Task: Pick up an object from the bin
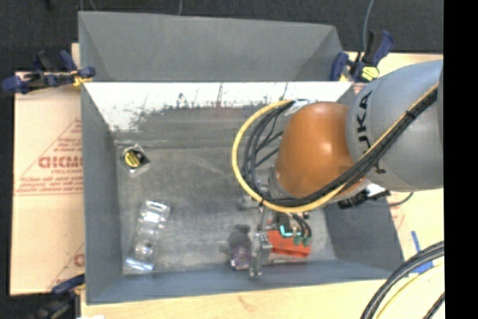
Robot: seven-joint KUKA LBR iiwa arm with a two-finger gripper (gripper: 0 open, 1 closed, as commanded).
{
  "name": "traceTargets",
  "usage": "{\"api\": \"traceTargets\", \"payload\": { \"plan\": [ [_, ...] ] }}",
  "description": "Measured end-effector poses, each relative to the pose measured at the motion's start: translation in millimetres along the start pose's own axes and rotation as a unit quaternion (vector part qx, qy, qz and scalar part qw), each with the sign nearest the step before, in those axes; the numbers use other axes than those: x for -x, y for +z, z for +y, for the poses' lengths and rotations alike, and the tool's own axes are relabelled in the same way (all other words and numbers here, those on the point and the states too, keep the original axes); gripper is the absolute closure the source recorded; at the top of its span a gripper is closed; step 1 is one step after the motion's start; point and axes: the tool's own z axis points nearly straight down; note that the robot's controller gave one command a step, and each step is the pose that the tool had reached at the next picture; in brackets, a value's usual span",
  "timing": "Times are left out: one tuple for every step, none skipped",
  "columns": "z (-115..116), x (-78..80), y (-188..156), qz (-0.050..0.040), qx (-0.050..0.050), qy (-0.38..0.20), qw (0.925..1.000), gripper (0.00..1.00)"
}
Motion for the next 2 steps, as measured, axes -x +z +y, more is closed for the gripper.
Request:
{"api": "traceTargets", "payload": {
  "plan": [
    [-21.2, 4.1, 65.5, -0.0133, -0.001, -0.151, 0.9885, 0.0],
    [-20.9, 4.2, 65.4, -0.0135, -0.001, -0.149, 0.9888, 1.0]
  ]
}}
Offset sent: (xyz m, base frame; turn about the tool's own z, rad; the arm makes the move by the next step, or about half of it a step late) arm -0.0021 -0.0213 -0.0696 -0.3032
